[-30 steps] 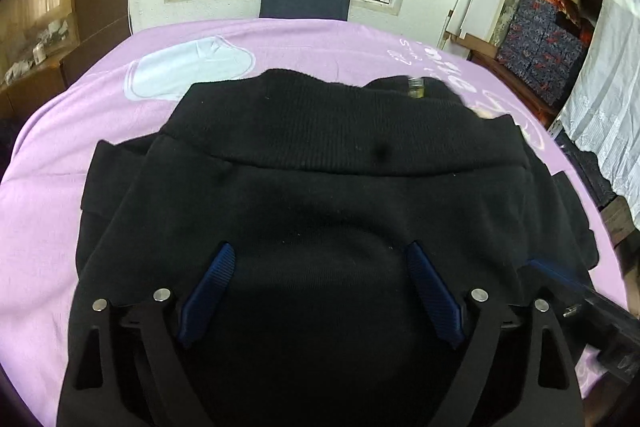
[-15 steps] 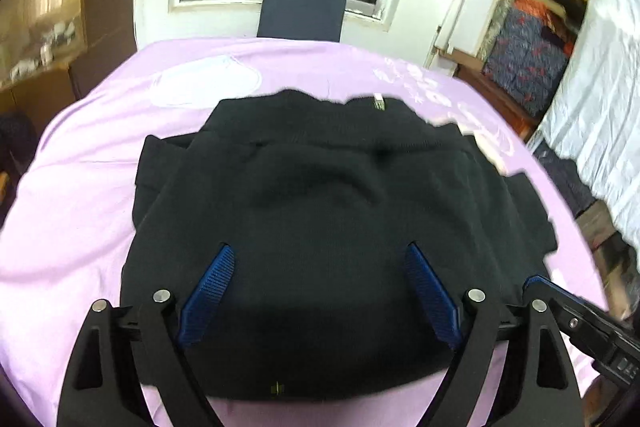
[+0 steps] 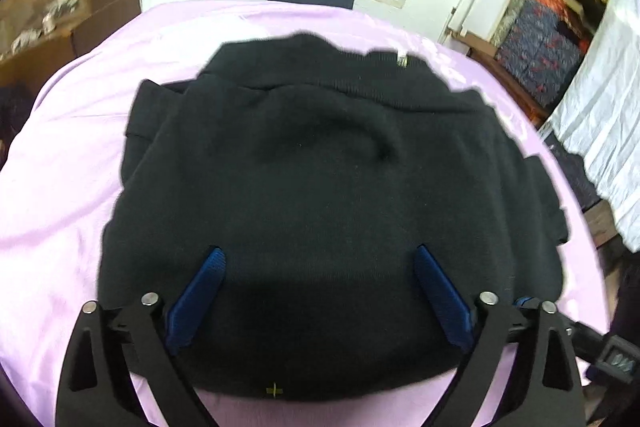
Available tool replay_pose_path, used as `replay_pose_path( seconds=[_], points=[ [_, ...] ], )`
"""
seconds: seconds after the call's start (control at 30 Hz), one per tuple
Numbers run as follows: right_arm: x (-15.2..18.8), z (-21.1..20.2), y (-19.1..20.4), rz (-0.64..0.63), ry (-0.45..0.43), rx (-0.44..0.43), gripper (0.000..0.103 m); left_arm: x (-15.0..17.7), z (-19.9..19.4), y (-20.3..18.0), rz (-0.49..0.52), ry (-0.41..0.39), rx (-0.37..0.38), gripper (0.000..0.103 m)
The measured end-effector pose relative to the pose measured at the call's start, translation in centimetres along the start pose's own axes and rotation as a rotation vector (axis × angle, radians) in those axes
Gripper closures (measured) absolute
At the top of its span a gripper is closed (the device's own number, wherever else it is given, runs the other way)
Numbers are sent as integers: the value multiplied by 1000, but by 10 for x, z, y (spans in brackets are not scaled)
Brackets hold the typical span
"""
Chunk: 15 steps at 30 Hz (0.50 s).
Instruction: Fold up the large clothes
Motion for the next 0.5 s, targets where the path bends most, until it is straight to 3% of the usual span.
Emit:
replay_pose_path(
  seconds=[0.2, 0.27, 0.37, 0.43, 0.5],
  points=[
    [-7, -59, -36, 61, -138, 86, 74, -34, -20, -33, 64, -86, 9, 9],
    [-11, -77, -60, 131, -177, 109, 74, -38, -10, -46, 96, -75, -6, 9],
    [-15, -92, -88, 216, -204, 107, 74, -23, 37, -48, 144, 40, -55, 6],
    [-13, -94, -95, 255, -202, 90, 69, -18, 53, -45, 154, 1, -64, 3],
    [-11, -94, -97, 276, -197, 75, 61, -19, 54, -45, 143, 14, -59, 3]
  ],
)
Point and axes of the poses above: each gripper's, at about its wrist camera, not at the fingertips, and z roughly the way its jaws point, y to its left, x to its underside, the point moved 6 cm from there along z, roughly the way its jaws point, and after that the axes turned 4 degrees about x, right-handed, at the moved point
